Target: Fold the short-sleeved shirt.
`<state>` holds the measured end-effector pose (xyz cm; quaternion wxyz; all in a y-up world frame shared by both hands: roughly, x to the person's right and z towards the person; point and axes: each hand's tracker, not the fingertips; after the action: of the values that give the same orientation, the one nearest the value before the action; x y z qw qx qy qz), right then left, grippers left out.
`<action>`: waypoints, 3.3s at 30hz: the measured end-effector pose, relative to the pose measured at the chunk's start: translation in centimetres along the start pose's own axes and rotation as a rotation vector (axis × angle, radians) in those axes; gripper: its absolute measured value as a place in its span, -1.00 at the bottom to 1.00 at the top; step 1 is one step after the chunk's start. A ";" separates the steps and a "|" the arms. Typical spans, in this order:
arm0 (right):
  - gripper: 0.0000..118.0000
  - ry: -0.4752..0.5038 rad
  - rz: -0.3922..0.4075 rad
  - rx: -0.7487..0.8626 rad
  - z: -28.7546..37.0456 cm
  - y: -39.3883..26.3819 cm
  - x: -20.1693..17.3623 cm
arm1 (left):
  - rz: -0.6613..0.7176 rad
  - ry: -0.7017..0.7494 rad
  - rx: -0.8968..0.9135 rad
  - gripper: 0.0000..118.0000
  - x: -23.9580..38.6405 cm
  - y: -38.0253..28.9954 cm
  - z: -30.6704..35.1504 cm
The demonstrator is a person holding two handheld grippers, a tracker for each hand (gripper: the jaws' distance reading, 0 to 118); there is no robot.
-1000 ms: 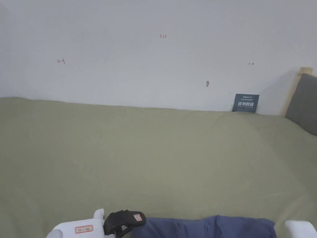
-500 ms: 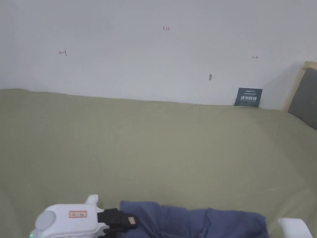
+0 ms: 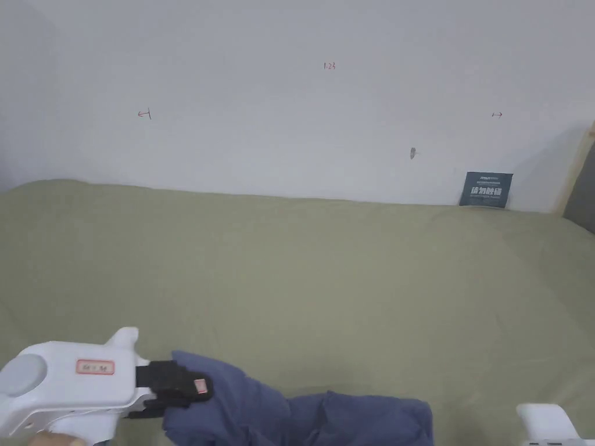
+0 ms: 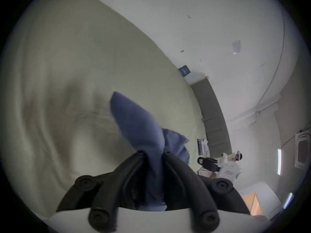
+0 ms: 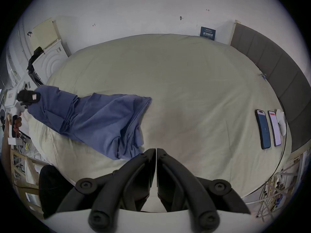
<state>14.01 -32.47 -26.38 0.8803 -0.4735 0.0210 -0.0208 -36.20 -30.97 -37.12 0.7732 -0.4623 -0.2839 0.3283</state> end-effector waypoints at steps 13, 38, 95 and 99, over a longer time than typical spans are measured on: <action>-0.87 -0.022 -0.064 0.010 0.5 -1.2 3.9 | -0.125 -0.160 -0.249 -0.59 9.8 -3.0 -19.5; -0.87 -0.017 -0.096 0.038 1.3 -1.8 4.4 | 0.069 -0.234 -0.378 -0.99 6.6 -14.9 -30.6; -0.87 0.006 0.009 -0.106 -8.7 6.2 -10.9 | 0.096 -0.308 -0.289 -0.66 -5.7 -2.1 -19.5; -0.87 -0.018 -0.004 -0.008 -7.4 7.3 -16.7 | 0.052 -0.277 -0.274 -0.66 -6.6 0.1 -15.8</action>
<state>-2.93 -33.66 -36.20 0.8785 -0.4772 0.0123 -0.0180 -28.63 -44.40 -44.57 0.6478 -0.5209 -0.4176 0.3670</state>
